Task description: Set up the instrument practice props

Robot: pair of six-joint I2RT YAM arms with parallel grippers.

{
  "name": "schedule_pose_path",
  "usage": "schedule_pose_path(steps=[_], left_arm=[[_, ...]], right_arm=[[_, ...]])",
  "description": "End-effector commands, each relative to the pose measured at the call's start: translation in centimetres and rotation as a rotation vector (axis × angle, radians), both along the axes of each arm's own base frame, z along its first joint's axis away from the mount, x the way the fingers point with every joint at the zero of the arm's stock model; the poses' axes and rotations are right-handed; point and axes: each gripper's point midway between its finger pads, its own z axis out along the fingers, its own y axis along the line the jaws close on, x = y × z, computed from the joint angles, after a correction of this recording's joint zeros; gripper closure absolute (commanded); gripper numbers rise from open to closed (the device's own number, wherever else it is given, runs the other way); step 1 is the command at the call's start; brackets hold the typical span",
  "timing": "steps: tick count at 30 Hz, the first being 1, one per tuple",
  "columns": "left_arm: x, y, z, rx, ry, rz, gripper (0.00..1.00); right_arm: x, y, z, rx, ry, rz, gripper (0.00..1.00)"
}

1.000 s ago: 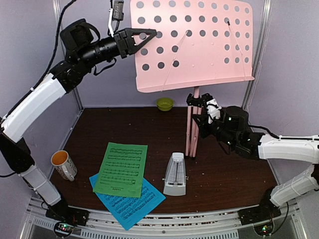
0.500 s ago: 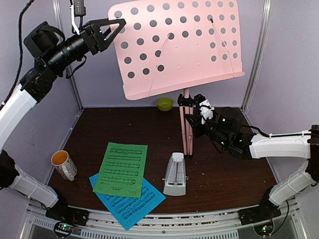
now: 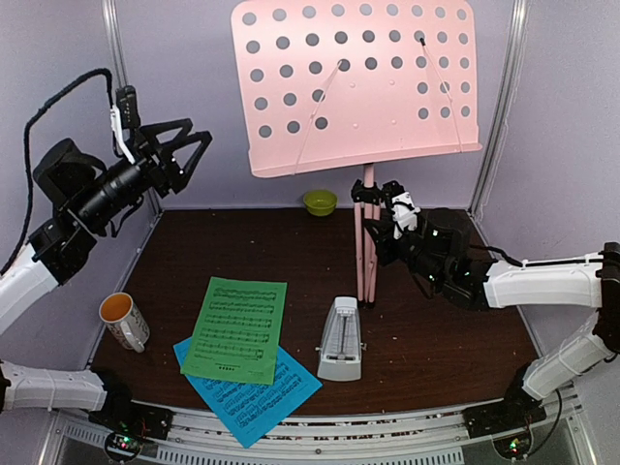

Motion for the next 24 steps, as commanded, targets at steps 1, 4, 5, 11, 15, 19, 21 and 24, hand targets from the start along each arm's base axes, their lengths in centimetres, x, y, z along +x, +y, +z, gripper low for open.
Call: schedule_pose_path(steps=[1,4,5,11,15,19,21,24], left_arm=[[3.4,-0.3,-7.7,0.069,0.068,0.102,0.21],[5.0,-2.1,-12.9,0.114,0.124,0.068,0.23],[5.5,-3.0,-14.0,0.127,0.131,0.047,0.23],[8.2,-10.7,-18.7,0.231,0.132,-0.118,0.27],[10.2,-15.7,-21.1,0.258,0.140,-0.218,0.28],[10.9,-19.4,-21.9,0.236,0.127,-0.299,0.29],[10.9,-21.2,-22.5,0.241,0.128,-0.332,0.30],[10.9,-23.4,-23.9,0.253,0.136,-0.364,0.30]], right_arm=[[-0.2,-1.3,8.0,0.209,-0.186,-0.032,1.00],[-0.3,-1.4,8.0,0.213,-0.182,-0.036,1.00],[-0.3,-1.4,8.0,0.215,-0.181,-0.037,1.00],[-0.3,-1.7,8.0,0.226,-0.177,-0.043,1.00],[-0.2,-1.8,7.9,0.238,-0.172,-0.049,1.00],[-0.1,-1.8,7.9,0.244,-0.170,-0.052,1.00],[-0.1,-1.8,7.9,0.246,-0.170,-0.051,1.00],[0.0,-1.8,8.0,0.249,-0.171,-0.052,1.00]])
